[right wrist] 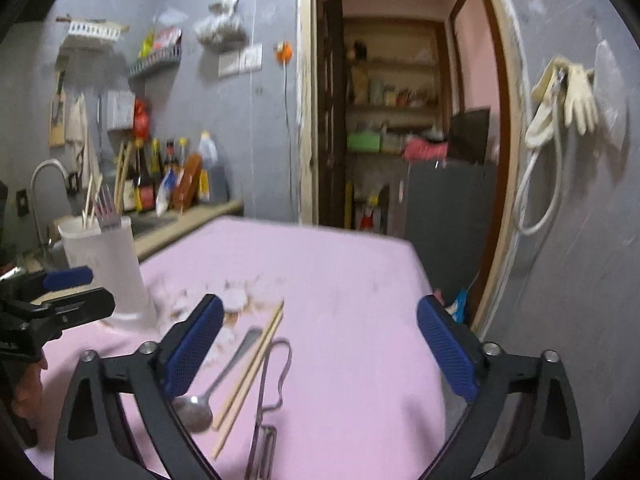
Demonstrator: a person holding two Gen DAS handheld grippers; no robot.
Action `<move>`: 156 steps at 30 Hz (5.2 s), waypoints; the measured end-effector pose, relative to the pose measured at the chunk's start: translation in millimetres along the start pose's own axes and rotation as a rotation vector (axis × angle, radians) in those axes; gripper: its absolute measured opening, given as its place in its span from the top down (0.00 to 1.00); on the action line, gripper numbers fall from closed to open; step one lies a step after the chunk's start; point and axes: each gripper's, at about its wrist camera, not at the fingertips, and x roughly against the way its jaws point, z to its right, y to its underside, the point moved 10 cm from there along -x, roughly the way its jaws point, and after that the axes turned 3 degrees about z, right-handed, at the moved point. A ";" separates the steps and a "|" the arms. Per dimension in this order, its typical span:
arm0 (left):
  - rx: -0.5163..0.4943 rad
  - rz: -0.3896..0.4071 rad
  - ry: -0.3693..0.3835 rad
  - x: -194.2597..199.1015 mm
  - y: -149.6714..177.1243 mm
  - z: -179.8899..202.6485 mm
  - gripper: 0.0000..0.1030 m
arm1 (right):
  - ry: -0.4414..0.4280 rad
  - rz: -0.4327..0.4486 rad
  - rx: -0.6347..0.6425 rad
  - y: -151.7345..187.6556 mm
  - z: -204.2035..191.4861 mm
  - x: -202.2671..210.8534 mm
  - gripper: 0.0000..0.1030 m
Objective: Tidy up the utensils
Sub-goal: 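Return both tools to the table toward the spoon and metal tongs, then grasp the metal spoon with the left tool while the right tool grasps the tongs, then lift the spoon with the left tool while the right tool lifts the tongs toward the containers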
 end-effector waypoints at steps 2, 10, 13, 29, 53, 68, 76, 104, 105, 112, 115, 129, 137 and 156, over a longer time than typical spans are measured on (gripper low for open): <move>-0.008 -0.043 0.010 -8.1 5.3 2.0 0.13 | -0.015 -0.058 0.007 10.6 -0.4 -7.3 0.24; -0.007 -0.230 0.107 -39.1 28.8 9.4 0.48 | -0.092 -0.220 0.038 42.4 -10.9 -22.4 0.48; -0.007 -0.290 0.140 -49.4 33.1 11.6 0.58 | -0.116 -0.266 0.067 50.2 -18.8 -26.9 0.52; -0.045 -0.477 0.188 -89.4 47.3 16.1 0.80 | -0.099 -0.418 0.135 76.1 -25.8 -49.9 0.80; -0.144 -0.486 0.012 -94.4 48.4 5.2 0.95 | -0.055 -0.412 0.062 72.1 -4.3 -51.0 0.83; -0.286 -0.542 0.000 -82.8 57.3 10.7 0.92 | -0.044 -0.480 0.111 69.3 -7.7 -86.1 0.69; -0.224 -0.561 0.049 -93.5 60.5 7.0 0.94 | -0.055 -0.491 0.126 69.8 -10.8 -92.8 0.75; 0.004 -0.264 0.146 -6.4 32.5 -5.7 0.96 | -0.047 -0.053 0.015 9.7 -44.9 8.2 0.79; 0.011 -0.253 0.142 -3.3 31.7 -7.5 0.96 | -0.048 -0.043 0.016 7.6 -46.1 9.7 0.79; 0.020 -0.199 0.145 15.4 26.1 -11.1 0.96 | -0.067 -0.025 0.011 8.4 -57.5 15.1 0.79; 0.026 -0.171 0.136 24.8 25.1 -13.5 0.96 | -0.081 -0.007 -0.006 7.2 -59.7 19.6 0.79; 0.014 -0.009 0.066 61.1 28.1 -13.9 0.97 | -0.139 0.078 -0.020 6.9 -87.6 39.9 0.79; 0.010 0.001 0.061 68.4 32.5 -15.4 1.00 | -0.128 0.083 -0.018 7.9 -88.6 44.1 0.79; -0.022 0.223 -0.078 100.7 -7.6 -31.5 1.00 | -0.172 0.281 -0.042 -46.2 -112.7 57.3 0.79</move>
